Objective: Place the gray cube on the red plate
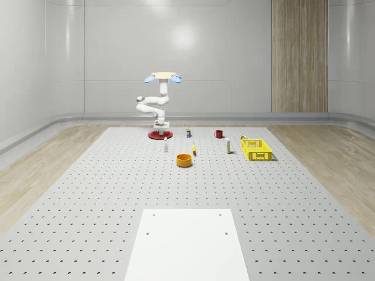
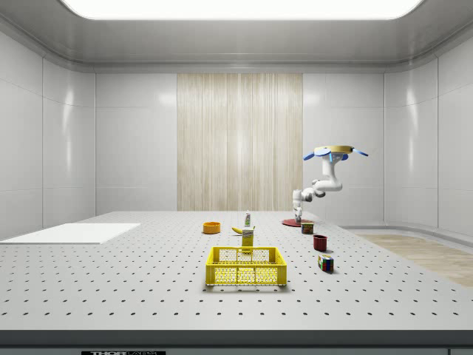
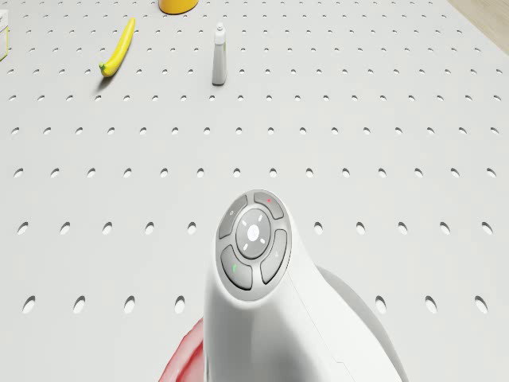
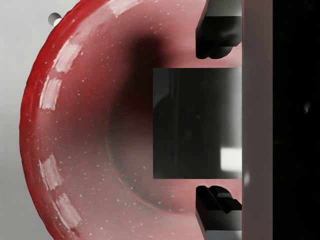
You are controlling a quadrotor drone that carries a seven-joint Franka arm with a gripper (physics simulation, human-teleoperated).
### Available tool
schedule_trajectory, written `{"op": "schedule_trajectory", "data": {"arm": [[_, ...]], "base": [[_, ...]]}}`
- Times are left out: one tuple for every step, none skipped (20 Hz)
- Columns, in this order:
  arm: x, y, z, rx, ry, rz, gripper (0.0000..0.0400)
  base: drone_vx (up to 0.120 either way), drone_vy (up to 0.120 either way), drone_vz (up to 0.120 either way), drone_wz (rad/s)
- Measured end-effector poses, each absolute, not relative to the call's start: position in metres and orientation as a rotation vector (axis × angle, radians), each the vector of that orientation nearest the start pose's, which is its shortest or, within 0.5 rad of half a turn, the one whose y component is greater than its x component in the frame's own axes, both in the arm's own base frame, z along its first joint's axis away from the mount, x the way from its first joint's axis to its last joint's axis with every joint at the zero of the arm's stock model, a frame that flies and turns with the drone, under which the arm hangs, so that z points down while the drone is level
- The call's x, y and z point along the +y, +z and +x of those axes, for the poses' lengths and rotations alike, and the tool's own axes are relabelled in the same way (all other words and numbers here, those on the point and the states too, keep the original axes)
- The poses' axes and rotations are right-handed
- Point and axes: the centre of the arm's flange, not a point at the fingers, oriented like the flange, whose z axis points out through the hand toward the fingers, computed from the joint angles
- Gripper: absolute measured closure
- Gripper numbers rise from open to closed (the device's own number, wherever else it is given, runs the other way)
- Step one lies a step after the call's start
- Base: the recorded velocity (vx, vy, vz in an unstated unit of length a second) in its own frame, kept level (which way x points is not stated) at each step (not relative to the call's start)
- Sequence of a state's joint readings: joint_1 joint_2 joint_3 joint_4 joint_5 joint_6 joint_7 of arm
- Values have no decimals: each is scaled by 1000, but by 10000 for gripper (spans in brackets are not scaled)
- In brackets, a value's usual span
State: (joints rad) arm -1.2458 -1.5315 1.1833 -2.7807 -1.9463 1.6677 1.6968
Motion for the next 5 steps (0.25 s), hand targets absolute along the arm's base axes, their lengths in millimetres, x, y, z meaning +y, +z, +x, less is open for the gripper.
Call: {"op": "schedule_trajectory", "data": {"arm": [[0,548,319,-2,786,1,15],[0,545,319,-2,786,1,11],[0,543,319,-2,786,1,9],[0,541,319,-2,786,1,7],[0,540,319,-2,786,1,6]], "base": [[0,0,0,0],[0,0,0,0],[0,0,0,0],[0,0,0,0],[0,0,0,0]]}}
